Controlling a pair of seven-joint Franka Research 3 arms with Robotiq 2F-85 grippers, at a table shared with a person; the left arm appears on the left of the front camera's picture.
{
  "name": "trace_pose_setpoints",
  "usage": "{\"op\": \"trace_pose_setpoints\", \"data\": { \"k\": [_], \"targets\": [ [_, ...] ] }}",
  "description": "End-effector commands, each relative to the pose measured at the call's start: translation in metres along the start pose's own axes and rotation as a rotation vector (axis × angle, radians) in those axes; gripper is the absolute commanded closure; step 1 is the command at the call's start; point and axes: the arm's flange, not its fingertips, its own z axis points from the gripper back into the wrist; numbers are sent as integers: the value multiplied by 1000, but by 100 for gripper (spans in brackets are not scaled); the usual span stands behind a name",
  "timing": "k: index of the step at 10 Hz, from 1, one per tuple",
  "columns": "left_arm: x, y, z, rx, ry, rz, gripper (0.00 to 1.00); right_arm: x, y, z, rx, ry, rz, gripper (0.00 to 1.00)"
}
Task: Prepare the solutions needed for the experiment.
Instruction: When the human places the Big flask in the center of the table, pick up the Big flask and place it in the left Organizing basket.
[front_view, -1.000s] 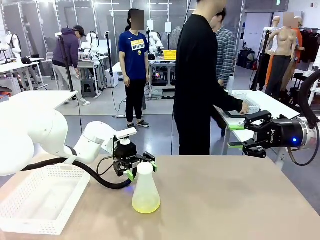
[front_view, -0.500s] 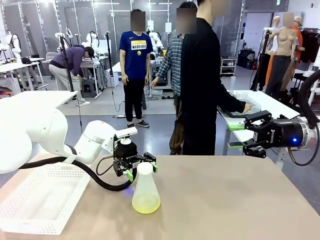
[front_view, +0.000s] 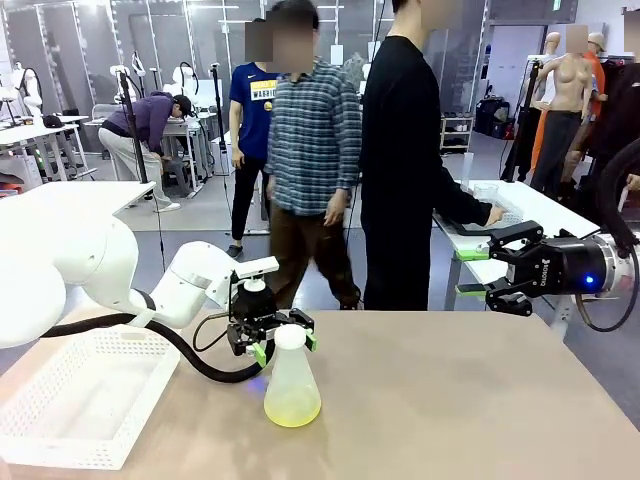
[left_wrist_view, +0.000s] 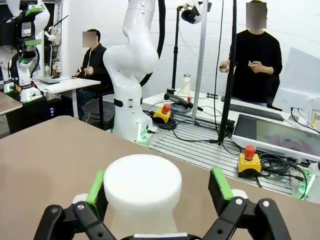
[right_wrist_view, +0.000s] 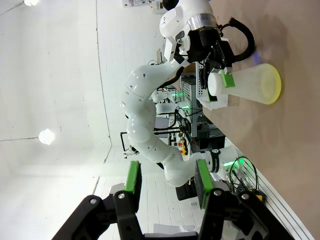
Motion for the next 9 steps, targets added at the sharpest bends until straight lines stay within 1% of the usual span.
{"op": "trace_pose_setpoints", "data": {
  "k": [1, 6, 7, 9],
  "targets": [
    [1, 0, -2, -33, -2, 38, 0, -1, 2, 0, 10, -4, 10, 44],
    [-4, 7, -3, -32, -30, 56, 0, -1, 2, 0, 10, -4, 10, 44],
    [-5, 10, -2, -35, -22, 59, 3, -1, 2, 0, 10, -4, 10, 44],
    [-7, 15, -1, -37, -37, 41, 22, -1, 2, 0, 10, -4, 10, 44]
  ]
}}
